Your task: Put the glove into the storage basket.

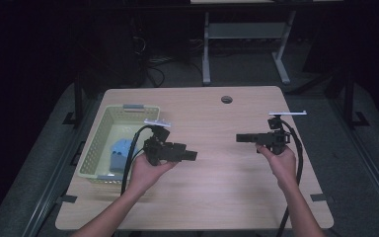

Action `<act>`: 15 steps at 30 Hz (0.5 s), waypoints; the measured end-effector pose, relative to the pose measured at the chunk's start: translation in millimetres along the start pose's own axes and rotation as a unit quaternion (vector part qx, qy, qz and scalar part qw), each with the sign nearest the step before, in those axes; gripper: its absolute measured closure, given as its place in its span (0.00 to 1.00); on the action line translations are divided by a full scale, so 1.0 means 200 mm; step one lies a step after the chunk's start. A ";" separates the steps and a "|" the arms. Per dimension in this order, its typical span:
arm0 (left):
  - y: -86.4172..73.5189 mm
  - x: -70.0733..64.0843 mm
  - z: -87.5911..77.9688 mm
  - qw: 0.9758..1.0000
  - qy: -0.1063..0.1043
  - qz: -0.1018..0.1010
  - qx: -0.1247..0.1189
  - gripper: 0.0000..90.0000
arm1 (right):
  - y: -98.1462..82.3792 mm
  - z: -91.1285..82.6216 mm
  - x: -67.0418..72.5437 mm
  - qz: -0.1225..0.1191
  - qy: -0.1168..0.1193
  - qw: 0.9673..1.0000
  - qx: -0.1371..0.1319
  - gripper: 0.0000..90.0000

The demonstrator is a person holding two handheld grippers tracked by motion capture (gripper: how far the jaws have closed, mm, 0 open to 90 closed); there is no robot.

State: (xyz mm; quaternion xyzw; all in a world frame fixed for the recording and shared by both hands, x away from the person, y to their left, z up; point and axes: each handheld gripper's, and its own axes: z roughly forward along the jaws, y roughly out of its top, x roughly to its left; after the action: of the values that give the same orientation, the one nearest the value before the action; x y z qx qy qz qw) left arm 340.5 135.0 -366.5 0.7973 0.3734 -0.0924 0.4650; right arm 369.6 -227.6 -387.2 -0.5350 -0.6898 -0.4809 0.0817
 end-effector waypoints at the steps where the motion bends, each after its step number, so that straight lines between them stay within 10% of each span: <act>1: 0.00 -0.01 0.01 1.000 -0.002 -0.001 -0.001 0.32 | 0.00 -0.01 0.00 0.002 0.000 1.000 -0.001 0.33; 15: -0.04 -0.05 0.13 1.000 -0.016 0.004 0.001 0.32 | -0.09 -0.07 -0.10 0.015 -0.010 1.000 -0.001 0.33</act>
State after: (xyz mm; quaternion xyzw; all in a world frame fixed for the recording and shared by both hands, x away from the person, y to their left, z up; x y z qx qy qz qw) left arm 333.2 112.1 -381.1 0.7976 0.3629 -0.1034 0.4705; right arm 357.1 -250.9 -403.2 -0.5499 -0.6820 -0.4752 0.0816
